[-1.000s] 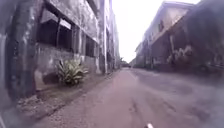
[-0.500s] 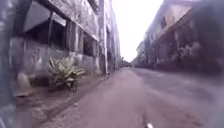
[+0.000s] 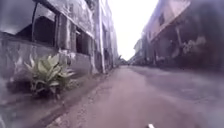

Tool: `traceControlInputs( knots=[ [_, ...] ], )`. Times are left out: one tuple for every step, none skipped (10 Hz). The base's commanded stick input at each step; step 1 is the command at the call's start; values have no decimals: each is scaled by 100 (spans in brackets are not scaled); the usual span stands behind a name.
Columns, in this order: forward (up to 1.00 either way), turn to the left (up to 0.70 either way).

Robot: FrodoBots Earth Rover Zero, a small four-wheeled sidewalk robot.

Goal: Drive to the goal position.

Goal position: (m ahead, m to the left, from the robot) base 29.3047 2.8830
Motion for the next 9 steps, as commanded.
traceControlInputs(
  knots=[
    [100, 0],
    [100, 0],
    [100, -5],
    [100, -24],
    [100, -38],
    [100, -39],
    [100, -40],
    [100, -40],
    [100, -11]
  ],
)
